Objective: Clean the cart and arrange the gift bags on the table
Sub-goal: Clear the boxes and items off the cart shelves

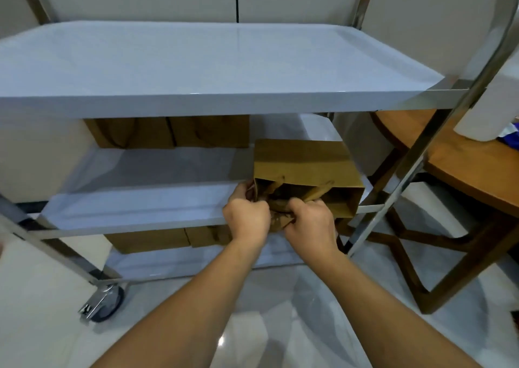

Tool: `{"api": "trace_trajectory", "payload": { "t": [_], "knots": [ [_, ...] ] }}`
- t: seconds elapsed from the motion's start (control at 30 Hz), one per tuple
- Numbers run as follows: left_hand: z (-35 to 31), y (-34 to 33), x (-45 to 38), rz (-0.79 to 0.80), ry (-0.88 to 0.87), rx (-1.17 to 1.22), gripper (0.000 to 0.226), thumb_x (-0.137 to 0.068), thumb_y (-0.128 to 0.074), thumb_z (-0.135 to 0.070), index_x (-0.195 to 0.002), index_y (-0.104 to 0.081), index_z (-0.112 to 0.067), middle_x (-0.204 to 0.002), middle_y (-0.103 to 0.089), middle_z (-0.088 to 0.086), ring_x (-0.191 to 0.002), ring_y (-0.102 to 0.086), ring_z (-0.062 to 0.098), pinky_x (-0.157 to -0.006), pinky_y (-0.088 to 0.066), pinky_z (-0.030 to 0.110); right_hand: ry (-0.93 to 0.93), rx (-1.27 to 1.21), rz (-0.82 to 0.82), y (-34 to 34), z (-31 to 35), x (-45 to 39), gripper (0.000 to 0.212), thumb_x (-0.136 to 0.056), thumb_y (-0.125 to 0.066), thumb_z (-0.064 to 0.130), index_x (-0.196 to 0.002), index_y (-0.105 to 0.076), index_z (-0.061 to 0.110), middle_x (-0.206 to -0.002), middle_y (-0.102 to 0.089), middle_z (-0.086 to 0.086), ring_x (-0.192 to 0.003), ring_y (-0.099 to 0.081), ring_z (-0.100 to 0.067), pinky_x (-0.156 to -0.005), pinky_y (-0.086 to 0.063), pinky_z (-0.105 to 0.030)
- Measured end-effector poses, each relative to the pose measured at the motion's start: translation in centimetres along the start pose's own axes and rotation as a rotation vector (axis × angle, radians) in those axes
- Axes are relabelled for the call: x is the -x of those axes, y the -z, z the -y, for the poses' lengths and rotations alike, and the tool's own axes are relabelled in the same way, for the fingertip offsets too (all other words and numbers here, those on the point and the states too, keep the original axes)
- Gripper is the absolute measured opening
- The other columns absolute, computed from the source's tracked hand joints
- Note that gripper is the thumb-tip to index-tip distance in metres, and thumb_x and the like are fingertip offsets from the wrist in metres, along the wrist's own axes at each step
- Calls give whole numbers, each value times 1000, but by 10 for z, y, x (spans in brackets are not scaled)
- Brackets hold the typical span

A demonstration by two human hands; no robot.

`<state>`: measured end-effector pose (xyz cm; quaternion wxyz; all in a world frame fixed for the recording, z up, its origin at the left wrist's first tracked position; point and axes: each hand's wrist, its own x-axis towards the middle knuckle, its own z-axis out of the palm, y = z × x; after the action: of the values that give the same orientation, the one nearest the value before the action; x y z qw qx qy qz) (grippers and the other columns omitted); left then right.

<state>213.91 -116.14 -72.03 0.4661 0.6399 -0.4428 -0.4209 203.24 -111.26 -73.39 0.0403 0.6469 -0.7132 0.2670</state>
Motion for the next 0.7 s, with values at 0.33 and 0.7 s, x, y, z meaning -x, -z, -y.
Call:
{"api": "trace_trajectory", "payload": {
  "t": [0.33, 0.7],
  "knots": [
    [-78, 48, 69, 230, 483, -390, 8, -85, -71, -16, -82, -66, -21, -96, -72, 6, -93, -71, 31, -84, -61, 43, -318, 7, 634, 133, 37, 23, 23, -96, -51, 28, -94, -71, 17, -87, -71, -8, -85, -66, -29, -65, -43, -30],
    [-346, 124, 201, 663, 178, -630, 21, -94, -55, -7, -86, -66, -22, -104, -67, 9, -99, -66, 29, -77, -60, 37, -573, -54, 645, 408, 108, 32, 9, -85, -65, 22, -83, -63, 13, -103, -56, -8, -105, -52, -30, -80, -49, -33]
  ]
}}
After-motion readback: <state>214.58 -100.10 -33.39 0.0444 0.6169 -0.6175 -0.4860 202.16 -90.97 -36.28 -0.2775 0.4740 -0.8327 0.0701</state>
